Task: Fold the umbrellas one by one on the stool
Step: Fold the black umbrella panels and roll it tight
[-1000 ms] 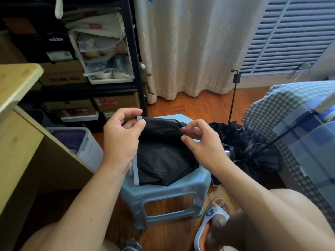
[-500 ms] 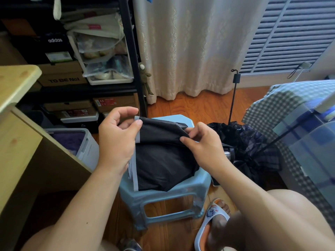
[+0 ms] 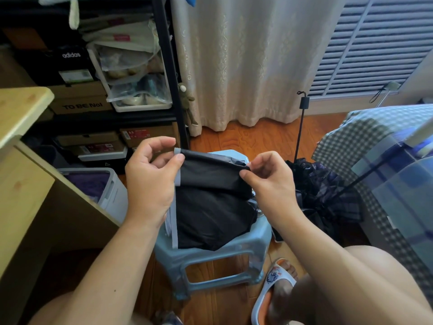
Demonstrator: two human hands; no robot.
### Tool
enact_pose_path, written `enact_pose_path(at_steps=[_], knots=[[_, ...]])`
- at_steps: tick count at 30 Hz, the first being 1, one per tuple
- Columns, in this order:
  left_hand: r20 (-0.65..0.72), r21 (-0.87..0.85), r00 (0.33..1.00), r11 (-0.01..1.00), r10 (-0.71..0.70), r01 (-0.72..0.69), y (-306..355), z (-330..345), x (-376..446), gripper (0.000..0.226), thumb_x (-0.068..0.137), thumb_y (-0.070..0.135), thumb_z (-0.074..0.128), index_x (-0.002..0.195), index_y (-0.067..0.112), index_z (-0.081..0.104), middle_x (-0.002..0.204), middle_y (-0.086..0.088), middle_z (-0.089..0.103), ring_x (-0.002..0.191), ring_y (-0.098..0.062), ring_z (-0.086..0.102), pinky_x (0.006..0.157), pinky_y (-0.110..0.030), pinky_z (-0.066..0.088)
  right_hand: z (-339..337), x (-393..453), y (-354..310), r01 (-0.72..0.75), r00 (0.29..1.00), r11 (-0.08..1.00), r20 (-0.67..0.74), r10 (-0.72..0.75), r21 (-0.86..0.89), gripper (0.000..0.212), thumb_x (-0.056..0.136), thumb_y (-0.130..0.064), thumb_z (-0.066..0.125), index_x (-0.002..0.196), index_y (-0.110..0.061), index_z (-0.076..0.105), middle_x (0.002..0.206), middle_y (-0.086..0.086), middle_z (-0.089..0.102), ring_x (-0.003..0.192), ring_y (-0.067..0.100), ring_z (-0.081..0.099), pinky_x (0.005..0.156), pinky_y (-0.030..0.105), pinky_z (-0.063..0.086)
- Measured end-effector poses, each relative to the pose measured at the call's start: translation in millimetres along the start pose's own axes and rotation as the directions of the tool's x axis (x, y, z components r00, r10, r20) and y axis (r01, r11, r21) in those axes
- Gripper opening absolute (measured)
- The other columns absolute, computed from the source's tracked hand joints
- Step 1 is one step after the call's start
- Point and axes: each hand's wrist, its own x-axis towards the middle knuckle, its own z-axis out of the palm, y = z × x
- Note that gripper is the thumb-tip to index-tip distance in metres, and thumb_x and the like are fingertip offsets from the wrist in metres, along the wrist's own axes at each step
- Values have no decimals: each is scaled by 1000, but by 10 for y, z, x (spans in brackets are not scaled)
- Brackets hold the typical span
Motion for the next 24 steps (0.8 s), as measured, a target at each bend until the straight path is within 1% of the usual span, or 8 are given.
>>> enact_pose_path(at_steps=[3,7,9,11,15,19,22,24], knots=[[-1,-20,1000,1000,20,-20,8,17,-2,32,88,-5,73,104,22,68,106,2,71,99,-14,73,94,-44,60,-13,17,-1,-2,1000,1000,5,2,-21,34,81,8,79,87,-18,56,77,-5,60,69,4,56,70,21,50],[-4,-25,999,999,39,-39,19,6,3,33,88,-5,72,104,23,67,108,1,70,99,-14,72,95,-45,59,-22,7,81,-119,986,988,110,129,-94,36,84,-13,83,100,-28,54,95,0,68,85,17,66,85,44,60],[2,-7,999,999,45,-45,28,-3,3,32,89,-4,72,105,23,67,109,2,70,100,-12,72,95,-43,59,-8,-30,77,-120,982,987,136,134,-109,34,87,-16,80,103,-32,55,97,3,75,91,27,72,85,51,61],[15,2,999,999,37,-37,26,-4,7,33,90,-2,72,108,25,65,111,4,68,101,-10,72,95,-41,60,-8,-52,27,-64,988,996,134,71,-57,29,91,-8,75,108,-24,58,92,6,77,89,30,73,82,48,62],[17,114,999,993,-35,33,-28,19,-6,40,92,16,74,123,33,56,112,7,60,99,-7,69,90,-35,61,-39,-17,-42,17,999,999,40,-18,30,27,91,4,72,107,-15,62,90,1,77,87,15,73,81,25,58],[63,238,990,965,-129,110,-94,6,-9,47,96,38,68,139,38,49,113,10,62,103,-9,65,95,-42,58,-21,-8,-45,38,999,999,22,-39,27,22,89,10,70,102,-7,64,89,4,74,85,11,72,84,23,57],[177,269,980,962,-87,37,-82,-2,-18,48,99,25,64,141,45,52,128,12,66,117,-7,64,101,-41,56,-23,0,-45,21,1000,999,14,-22,45,20,90,8,70,99,-7,61,87,3,73,84,11,70,83,25,58],[182,258,983,966,-18,-30,-44,-1,-18,47,99,15,64,136,43,58,130,13,66,119,-6,64,102,-41,55,-32,5,-39,0,1000,998,13,-1,63,24,91,7,70,94,-12,56,87,4,73,83,14,70,83,29,59]])
